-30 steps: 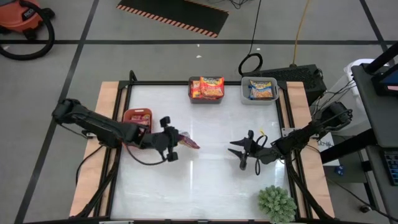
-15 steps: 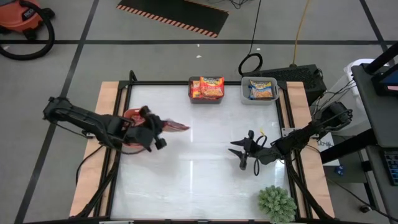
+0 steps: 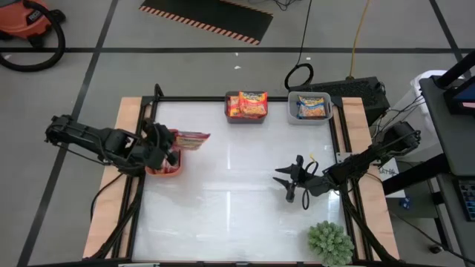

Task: Sort Maruchan noodles
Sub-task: Put the red noodle pack into the orange bin

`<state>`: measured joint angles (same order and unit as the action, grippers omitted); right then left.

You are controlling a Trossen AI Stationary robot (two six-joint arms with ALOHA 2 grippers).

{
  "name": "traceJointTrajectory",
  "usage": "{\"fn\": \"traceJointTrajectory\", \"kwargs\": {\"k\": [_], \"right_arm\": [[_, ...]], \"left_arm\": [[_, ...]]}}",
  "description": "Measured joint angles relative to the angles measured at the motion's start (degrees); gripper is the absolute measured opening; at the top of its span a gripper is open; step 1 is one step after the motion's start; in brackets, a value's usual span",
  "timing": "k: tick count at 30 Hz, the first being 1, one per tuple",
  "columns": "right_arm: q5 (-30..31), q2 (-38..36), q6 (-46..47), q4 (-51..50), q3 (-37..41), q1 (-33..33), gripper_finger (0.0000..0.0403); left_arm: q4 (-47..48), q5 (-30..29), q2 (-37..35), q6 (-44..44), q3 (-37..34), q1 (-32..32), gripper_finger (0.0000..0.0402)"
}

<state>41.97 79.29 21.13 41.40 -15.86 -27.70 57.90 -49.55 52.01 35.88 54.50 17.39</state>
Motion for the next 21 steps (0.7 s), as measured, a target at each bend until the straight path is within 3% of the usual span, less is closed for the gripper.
{"fn": "traceJointTrajectory", "kwargs": {"k": [10, 17, 21], "right_arm": [[-0.01, -0.01, -0.59, 0.15, 0.0, 0.0, 0.0148], [-0.01, -0.01, -0.59, -0.02, 0.0, 0.0, 0.0147], [0.0, 0.01, 0.11, -0.07, 0.0, 0.0, 0.0147]], "left_arm": [[15.13, 2.09, -1.75, 11.3, 0.0, 0.07, 0.0001], [21.8, 12.88, -2.36, 13.04, 0.0, 0.07, 0.0001], [26.44, 15.77, -2.62, 15.06, 0.0, 1.03, 0.0001]]}}
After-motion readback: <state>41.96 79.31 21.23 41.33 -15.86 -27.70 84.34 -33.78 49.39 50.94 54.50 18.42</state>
